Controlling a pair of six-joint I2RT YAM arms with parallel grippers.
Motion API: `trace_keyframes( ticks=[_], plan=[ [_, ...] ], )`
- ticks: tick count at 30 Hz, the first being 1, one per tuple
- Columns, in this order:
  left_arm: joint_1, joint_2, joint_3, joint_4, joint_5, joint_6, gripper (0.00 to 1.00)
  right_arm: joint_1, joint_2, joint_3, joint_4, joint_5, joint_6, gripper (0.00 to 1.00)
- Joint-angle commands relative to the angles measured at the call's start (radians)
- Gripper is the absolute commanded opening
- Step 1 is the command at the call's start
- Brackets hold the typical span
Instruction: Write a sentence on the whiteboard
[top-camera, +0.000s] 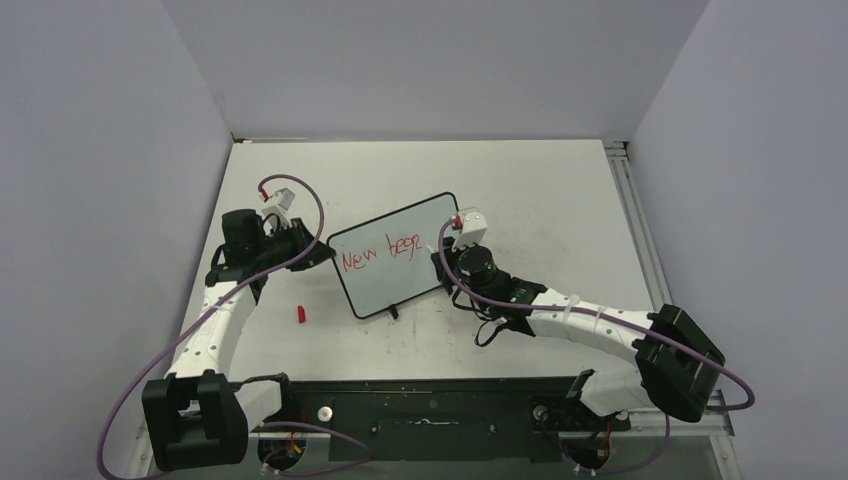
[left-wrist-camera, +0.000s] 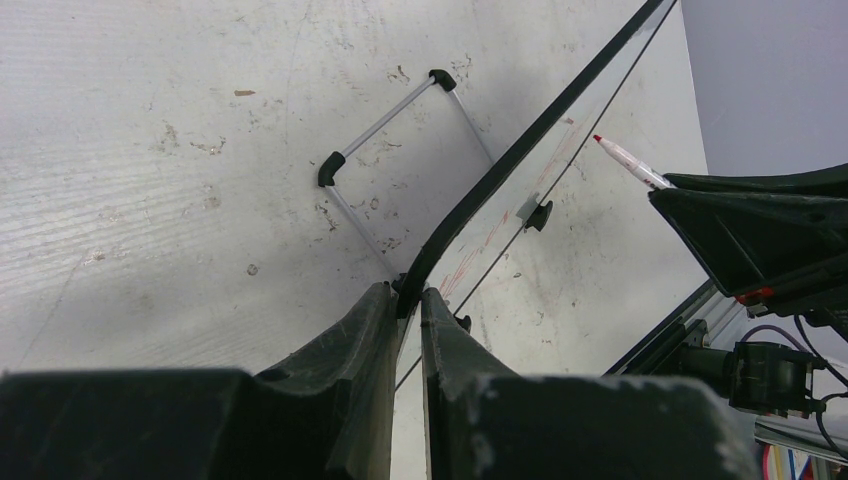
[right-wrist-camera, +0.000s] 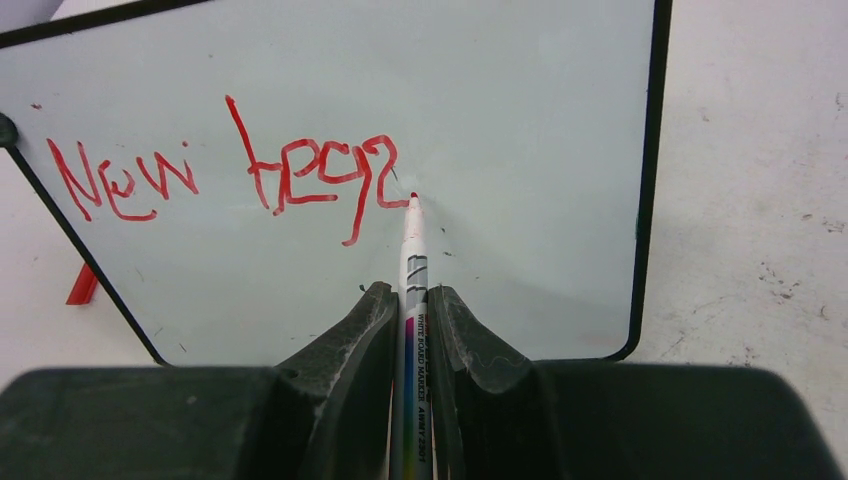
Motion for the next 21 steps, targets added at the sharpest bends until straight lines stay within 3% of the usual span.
trace_keyframes(
  ticks=[1,21],
  plan=[
    [-0.002,-0.018,0.019,0.015,0.006,0.004,0.09,0.005,-0.086,0.023,0.008,0.031,-0.014,0.05],
    [-0.006,-0.015,0.019,0.014,0.006,0.004,0.09,-0.015,-0.033,0.086,0.052,-0.003,-0.043,0.05]
  ],
)
